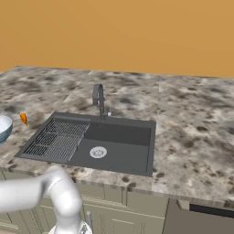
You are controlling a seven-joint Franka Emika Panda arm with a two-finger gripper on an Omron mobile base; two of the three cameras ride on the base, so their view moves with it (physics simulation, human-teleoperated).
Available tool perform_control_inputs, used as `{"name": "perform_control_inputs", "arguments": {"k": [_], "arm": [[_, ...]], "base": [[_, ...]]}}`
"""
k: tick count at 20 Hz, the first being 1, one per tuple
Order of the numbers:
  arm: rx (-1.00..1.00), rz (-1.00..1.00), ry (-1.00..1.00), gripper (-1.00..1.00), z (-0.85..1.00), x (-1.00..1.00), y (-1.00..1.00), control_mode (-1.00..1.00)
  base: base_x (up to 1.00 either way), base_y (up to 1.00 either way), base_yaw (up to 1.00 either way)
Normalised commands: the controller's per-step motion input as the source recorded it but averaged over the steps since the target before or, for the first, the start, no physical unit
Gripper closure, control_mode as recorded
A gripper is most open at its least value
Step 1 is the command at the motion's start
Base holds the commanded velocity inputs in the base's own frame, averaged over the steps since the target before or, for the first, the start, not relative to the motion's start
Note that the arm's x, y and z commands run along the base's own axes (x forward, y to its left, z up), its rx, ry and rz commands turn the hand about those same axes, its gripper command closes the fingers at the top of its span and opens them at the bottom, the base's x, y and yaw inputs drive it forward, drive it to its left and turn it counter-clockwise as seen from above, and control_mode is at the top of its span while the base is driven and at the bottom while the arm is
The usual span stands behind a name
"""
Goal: Pick the broccoli from the sink and place it in the bowl. Then pick the bowl and place it in the microwave. Then close the microwave door and press the start button.
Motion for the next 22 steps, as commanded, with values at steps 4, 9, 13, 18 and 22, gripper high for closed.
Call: {"name": "perform_control_inputs", "arguments": {"k": [4,9,13,18,22], "arm": [[-0.07,0.15,-0.03,-1.00,-0.25,0.12,-0.11,-1.00],[-0.12,0.14,-0.02,-1.00,-0.44,0.17,0.00,-1.00],[-0.05,0.10,-0.10,-1.00,-0.12,0.19,0.00,-1.00],[0.00,0.05,-0.14,-1.00,0.00,0.02,0.00,-1.00],[-0.01,0.07,-0.10,-1.00,-0.08,0.04,0.00,-1.00]], "base": [[0.00,0.00,0.00],[0.00,0.00,0.00],[0.00,0.00,0.00],[0.00,0.00,0.00],[0.00,0.00,0.00]]}}
